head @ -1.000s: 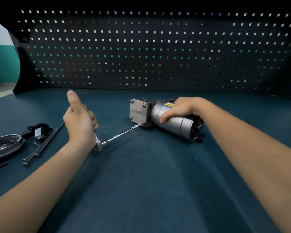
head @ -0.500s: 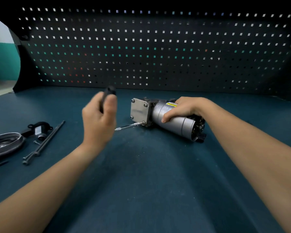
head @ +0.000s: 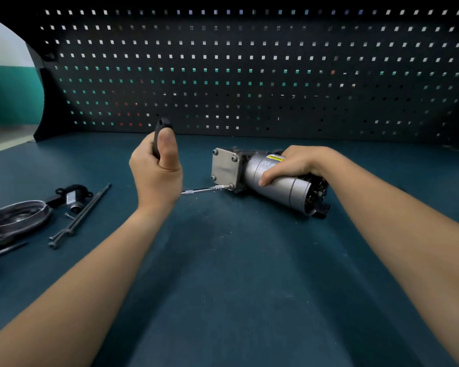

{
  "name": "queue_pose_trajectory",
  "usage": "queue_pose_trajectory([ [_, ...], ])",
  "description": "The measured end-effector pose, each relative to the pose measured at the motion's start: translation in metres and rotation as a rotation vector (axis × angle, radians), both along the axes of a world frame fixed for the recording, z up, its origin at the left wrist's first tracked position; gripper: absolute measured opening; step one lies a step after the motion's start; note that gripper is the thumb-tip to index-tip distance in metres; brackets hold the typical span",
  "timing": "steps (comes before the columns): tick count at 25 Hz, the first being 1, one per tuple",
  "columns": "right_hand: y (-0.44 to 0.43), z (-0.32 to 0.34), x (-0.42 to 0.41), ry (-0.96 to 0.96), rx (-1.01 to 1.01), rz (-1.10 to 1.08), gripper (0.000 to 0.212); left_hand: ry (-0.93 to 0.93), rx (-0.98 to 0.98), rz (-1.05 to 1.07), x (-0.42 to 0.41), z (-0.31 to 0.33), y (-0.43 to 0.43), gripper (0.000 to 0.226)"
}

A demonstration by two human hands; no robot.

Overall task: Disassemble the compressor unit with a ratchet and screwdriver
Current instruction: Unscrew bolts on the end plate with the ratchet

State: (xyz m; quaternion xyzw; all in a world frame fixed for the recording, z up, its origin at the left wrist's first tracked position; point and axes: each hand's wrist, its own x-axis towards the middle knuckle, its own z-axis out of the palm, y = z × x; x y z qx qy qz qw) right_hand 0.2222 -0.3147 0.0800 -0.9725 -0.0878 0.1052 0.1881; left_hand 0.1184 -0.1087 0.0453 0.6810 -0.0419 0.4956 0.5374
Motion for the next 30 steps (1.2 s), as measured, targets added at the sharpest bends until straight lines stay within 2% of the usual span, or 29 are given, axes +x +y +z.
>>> queue_pose_trajectory([
  [6,0.0,0.0,0.0,-0.022,0.021,-0.052,0.063,-0.035,-0.022,0.112,0.014,0.003,-0.002,0.044],
  [12,0.0,-0.002,0.0,-0.063,0.018,-0.068,0.06,-0.058,-0.061,0.168,0.029,0.002,0.001,0.045],
  [13,0.002,-0.004,-0.001,-0.085,-0.003,-0.068,0.06,-0.032,-0.112,0.167,0.031,-0.002,0.005,0.047],
  [16,0.006,-0.007,-0.009,-0.177,-0.112,-0.049,0.06,0.286,-0.642,0.081,0.036,-0.011,0.019,0.053],
  [17,0.006,-0.008,-0.011,-0.209,-0.142,-0.037,0.06,0.359,-0.702,0.048,0.038,-0.011,0.022,0.053],
  [20,0.006,-0.01,-0.011,-0.227,-0.16,-0.025,0.06,0.342,-0.607,0.109,0.044,-0.012,0.025,0.055],
  [23,0.004,-0.009,-0.004,-0.206,-0.139,-0.021,0.062,0.307,-0.669,0.041,0.036,-0.004,0.015,0.055],
  [25,-0.001,-0.004,0.005,-0.133,-0.079,-0.037,0.065,0.214,-0.539,-0.012,0.027,-0.001,0.003,0.052],
  [26,-0.005,-0.002,0.009,-0.084,-0.047,-0.043,0.068,0.146,-0.411,-0.056,0.02,-0.001,-0.007,0.048],
  [27,-0.008,0.001,0.013,-0.041,-0.02,-0.045,0.071,0.078,-0.192,-0.083,0.012,0.0,-0.017,0.041],
  [30,-0.01,0.003,0.02,0.001,-0.022,-0.024,0.083,-0.178,0.819,-0.168,-0.009,-0.017,-0.029,0.03],
])
